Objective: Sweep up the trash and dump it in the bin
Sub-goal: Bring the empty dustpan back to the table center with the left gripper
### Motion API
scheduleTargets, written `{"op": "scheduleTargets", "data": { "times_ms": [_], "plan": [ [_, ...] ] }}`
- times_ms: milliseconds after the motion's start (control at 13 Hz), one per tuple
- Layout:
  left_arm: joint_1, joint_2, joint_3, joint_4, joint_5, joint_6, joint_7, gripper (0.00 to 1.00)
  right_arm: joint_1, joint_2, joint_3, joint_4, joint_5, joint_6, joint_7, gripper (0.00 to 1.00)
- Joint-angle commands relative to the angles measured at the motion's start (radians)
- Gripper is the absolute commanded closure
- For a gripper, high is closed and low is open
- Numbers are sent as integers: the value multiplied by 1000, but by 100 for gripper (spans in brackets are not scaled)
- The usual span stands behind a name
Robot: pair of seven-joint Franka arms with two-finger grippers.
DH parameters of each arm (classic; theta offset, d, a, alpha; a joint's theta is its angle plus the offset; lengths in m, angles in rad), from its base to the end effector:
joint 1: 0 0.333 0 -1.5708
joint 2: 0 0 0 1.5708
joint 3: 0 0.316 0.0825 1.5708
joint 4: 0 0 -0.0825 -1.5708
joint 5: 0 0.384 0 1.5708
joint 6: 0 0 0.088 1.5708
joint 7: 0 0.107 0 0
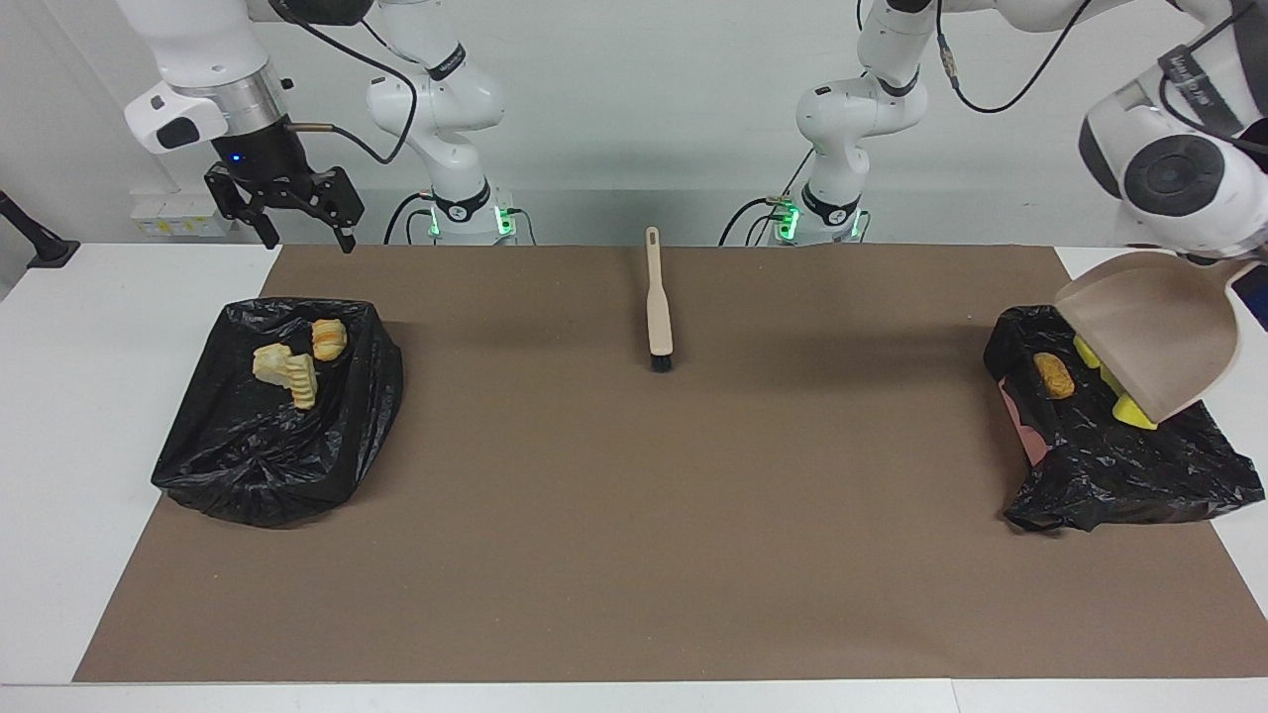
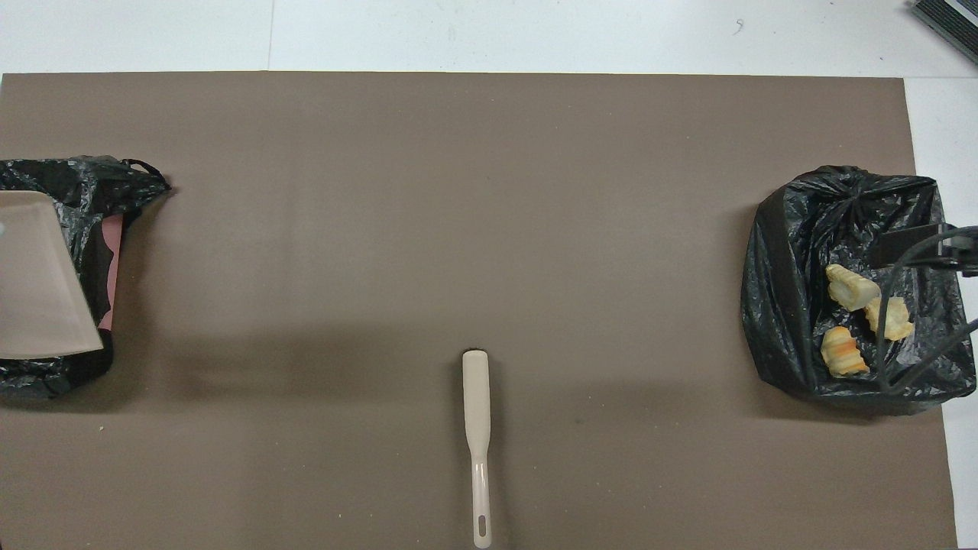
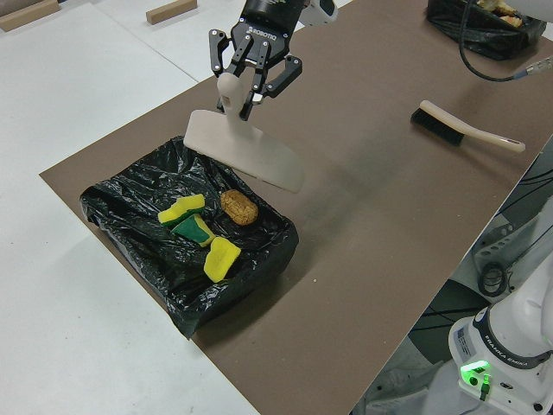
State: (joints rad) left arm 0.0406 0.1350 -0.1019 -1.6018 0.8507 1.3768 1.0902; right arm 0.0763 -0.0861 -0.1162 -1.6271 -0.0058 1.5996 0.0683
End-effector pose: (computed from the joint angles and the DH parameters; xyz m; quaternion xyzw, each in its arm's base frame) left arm 0.5727 0.0604 0.5619 -0.7569 0.4851 0.3419 0.2736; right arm 0.5301 -0.0247 0.6468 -0.9981 0.0540 -0.0290 0.0025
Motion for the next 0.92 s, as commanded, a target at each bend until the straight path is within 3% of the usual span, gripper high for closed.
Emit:
{"op": "scheduleTargets", "data": {
  "times_ms": [0,538,846],
  "plan": [
    [-31,-34,16,-21,-126,-28,-160,100,22,-3,-31,-7,-19,6,-22,0],
    [-128,-57,14,-27,-545,-68,-615,100,23,-3,-34,-7,-16,10,-19,0],
    [-264,-66,14,-30,-660,-21,-912,100,22,-4,-33,-8,-14,0,-22,0]
  ]
}}
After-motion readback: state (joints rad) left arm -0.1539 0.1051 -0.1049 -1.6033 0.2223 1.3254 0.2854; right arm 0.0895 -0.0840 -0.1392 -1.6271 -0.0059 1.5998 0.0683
